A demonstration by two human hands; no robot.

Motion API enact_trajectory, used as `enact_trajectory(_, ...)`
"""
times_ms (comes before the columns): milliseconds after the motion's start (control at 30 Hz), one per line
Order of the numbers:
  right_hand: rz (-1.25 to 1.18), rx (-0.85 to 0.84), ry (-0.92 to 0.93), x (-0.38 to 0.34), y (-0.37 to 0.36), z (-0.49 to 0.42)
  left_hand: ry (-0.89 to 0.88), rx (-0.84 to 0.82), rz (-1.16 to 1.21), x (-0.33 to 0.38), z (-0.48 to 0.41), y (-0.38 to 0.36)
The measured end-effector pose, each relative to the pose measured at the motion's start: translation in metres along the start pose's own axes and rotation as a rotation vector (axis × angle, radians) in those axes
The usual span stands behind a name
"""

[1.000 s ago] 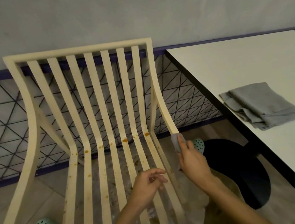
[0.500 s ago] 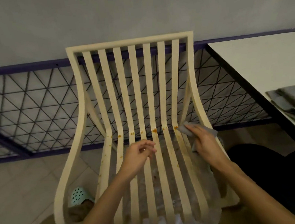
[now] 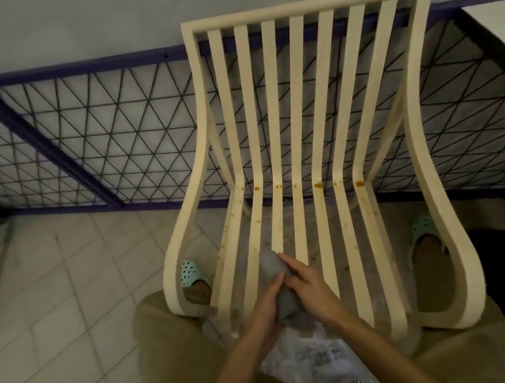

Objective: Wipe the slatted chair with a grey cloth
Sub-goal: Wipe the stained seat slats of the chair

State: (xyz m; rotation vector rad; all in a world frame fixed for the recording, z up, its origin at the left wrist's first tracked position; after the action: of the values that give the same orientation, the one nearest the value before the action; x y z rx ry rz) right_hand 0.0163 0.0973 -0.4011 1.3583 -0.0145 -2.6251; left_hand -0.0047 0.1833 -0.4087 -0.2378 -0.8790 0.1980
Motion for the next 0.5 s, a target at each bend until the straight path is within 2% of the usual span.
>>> enact_trajectory(67,-0.055,-0.042,-0.022,0.002,-0.009,-0.003,-0.074,0.089,-0.025,0.005,-0.009,0.02)
enact_trajectory(167,-0.146,-0.098,-0.024,0.0,-0.007,-0.004,-0.204,0.178,-0.294,0.023,-0.022,0.054)
enact_trajectory(367,0.033,0.17,-0.135,0.039,0.034,-0.02,-0.406,0.248,-0.547,0.062,-0.038,0.114)
enact_trajectory(433,0.124,0.203,-0.163,0.054,0.039,-0.022,-0.462,0.308,-0.657,0.068,-0.044,0.127)
enact_trajectory(500,0.177,0.22,-0.185,0.062,0.037,-0.021,-0.428,0.32,-0.795,0.061,-0.05,0.133)
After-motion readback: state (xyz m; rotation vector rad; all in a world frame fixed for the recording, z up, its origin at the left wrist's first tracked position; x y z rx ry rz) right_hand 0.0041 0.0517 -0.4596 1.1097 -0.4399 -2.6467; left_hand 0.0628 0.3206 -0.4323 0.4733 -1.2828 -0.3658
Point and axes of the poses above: each hand's wrist, its own z-axis away from the middle knuckle, its own y-axis out of the back of the hand, x = y × z, the point moved 6 cm from there along -z, towards the middle knuckle, and after that the axes turned 12 degrees about -y, right-handed, at the moved point
